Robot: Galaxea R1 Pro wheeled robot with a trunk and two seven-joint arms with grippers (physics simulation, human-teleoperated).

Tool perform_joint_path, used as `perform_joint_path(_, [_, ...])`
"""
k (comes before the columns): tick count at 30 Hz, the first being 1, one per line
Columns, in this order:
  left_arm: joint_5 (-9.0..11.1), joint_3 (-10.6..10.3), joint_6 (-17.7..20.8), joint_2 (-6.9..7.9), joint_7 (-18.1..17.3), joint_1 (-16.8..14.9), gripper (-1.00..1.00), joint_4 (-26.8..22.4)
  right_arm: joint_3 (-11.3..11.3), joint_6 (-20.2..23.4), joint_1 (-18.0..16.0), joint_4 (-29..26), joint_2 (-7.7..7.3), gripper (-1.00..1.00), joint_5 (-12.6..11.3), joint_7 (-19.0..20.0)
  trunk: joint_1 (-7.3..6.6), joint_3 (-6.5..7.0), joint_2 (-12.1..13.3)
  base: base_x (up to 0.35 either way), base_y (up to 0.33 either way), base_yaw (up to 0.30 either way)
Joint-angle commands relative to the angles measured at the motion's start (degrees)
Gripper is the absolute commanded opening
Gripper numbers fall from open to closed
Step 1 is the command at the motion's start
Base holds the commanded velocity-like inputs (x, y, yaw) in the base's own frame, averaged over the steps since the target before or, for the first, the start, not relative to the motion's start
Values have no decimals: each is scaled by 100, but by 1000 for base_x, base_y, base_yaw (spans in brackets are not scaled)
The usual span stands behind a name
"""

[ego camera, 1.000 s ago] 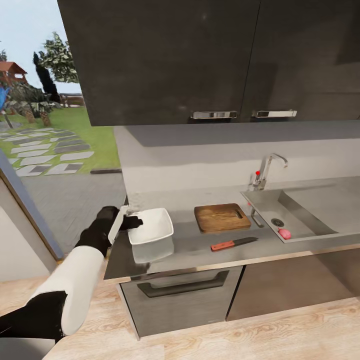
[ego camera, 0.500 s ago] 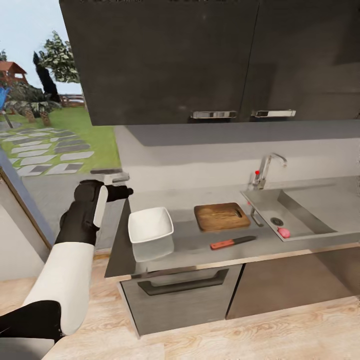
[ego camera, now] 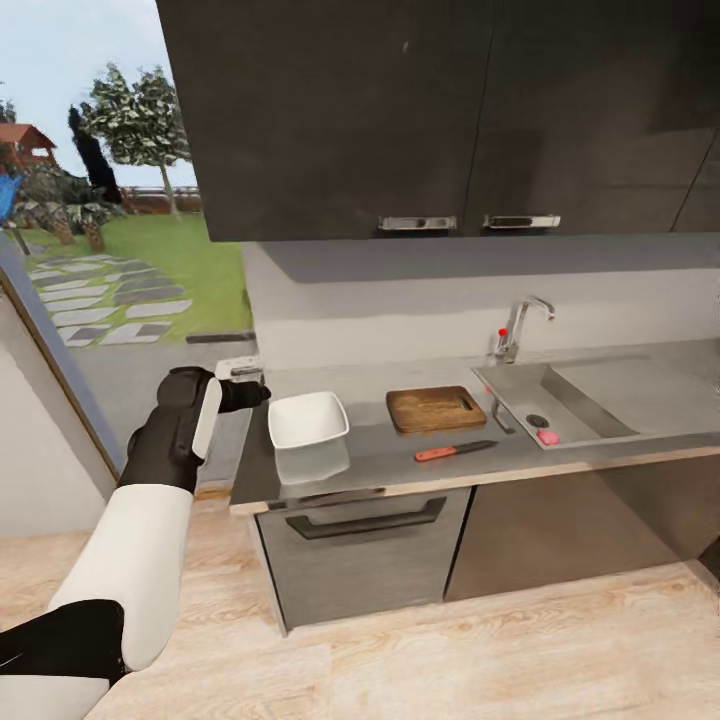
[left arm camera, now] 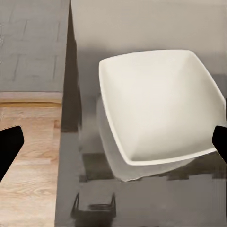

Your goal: In the kitchen, take the Vidalia onion out of the sink, dice it on the chopping board with the paring knife, put the diced onion into the bowl on the countertop, then place both the paring knife and the chopping board into the sink.

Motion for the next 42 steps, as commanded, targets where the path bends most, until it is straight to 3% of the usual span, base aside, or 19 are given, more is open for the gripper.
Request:
perform_joint_path(1, [1,12,24,-6,13,-6,100,3,46,-82,-5,5,-2,100,-24,6,0,-13,-13,-337,0,0])
perform_joint_path(10, [-2,-4,12,-81,13,-6,100,228,43,-446,-5,4,-6,100,-22,7,0,-13,-13,-338,0,0])
perform_joint_path(16, [-7,-6,-6,-92,13,-6,100,667,49,-468,-5,4,-6,100,-19,7,0,-13,-13,-338,0,0])
perform_joint_path(38, [-5,-6,-32,-102,0,-6,100,1299,50,-470,-5,4,-5,100,-19,7,0,-13,-13,-338,0,0])
perform_joint_path(42, [-4,-8,-239,-108,-5,-6,100,1493,50,-470,-5,4,-5,100,-19,7,0,-13,-13,-338,0,0])
